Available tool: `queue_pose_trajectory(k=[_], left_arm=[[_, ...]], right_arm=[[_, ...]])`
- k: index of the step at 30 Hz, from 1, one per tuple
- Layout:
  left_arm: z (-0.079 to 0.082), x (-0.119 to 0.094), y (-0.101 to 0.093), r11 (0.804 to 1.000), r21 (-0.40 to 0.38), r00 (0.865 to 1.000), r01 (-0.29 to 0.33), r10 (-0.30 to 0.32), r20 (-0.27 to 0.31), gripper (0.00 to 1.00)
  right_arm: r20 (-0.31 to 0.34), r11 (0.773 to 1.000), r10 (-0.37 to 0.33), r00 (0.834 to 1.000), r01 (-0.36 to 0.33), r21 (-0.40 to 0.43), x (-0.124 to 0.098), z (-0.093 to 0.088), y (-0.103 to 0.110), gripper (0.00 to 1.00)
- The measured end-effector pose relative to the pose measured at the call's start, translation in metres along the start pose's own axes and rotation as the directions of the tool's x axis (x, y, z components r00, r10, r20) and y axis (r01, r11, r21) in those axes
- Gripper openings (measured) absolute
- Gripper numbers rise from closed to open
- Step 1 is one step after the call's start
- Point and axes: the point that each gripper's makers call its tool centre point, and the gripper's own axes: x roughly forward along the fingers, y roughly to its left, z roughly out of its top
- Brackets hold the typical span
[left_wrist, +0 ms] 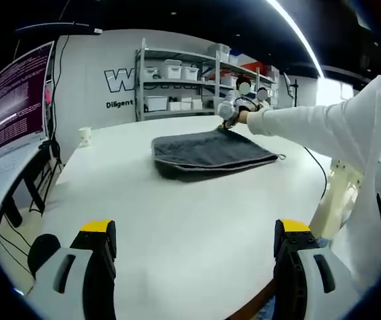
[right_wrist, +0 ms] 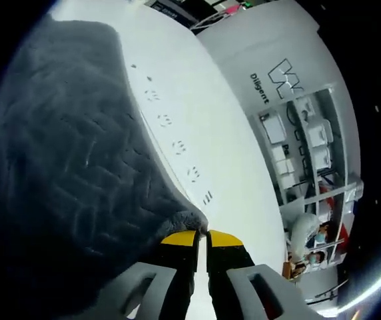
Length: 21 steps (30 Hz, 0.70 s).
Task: Open the folded towel by lifting each exposed corner and separating the folded layers until the towel lies flat within the target outline without major curled edges
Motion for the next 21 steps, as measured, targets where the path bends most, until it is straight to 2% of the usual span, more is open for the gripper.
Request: queue_pose_trajectory(k=[7,10,14,15,18,19,21], left_arm=[[0.002,0.0,-0.006,1.0,0.008,1.0,0.013,-0.013,-0.001,0.98],[0.003,0.0,-0.007,1.0,0.014,1.0,0.016,-0.016,0.0,0.98],[0.005,0.0,-0.01,1.0,0.019,1.0,0.019,-0.019,0.003,0.98],[0.005,0.0,-0.011,1.0,0.021,1.0,0.022,-0.022,0.004,0.98],[0.007,-0.001,-0.014,0.999,0.028,1.0,0.026,-0.026,0.008,0.98],[0.008,-0.001,-0.014,0.999,0.03,1.0,0.027,-0.027,0.009,0.98],[0.009,-0.001,-0.016,0.999,0.034,0.999,0.03,-0.031,0.012,0.98]], right_arm=[[0.0,0.999,0.022,1.0,-0.022,0.045,-0.011,-0.008,0.004,0.0],[0.0,0.998,0.018,1.0,-0.018,0.056,-0.013,-0.009,-0.001,0.0],[-0.029,0.994,0.012,0.999,-0.009,0.113,-0.02,-0.024,-0.008,0.02],[-0.031,0.989,0.026,0.999,-0.021,0.148,-0.016,-0.029,-0.015,0.05],[-0.008,0.967,0.03,1.0,-0.027,0.252,-0.03,-0.042,-0.02,0.11],[0.001,0.965,0.031,1.0,-0.03,0.262,-0.033,-0.042,-0.019,0.12],[0.092,0.935,0.046,0.995,-0.075,0.348,-0.053,-0.046,-0.015,0.15]])
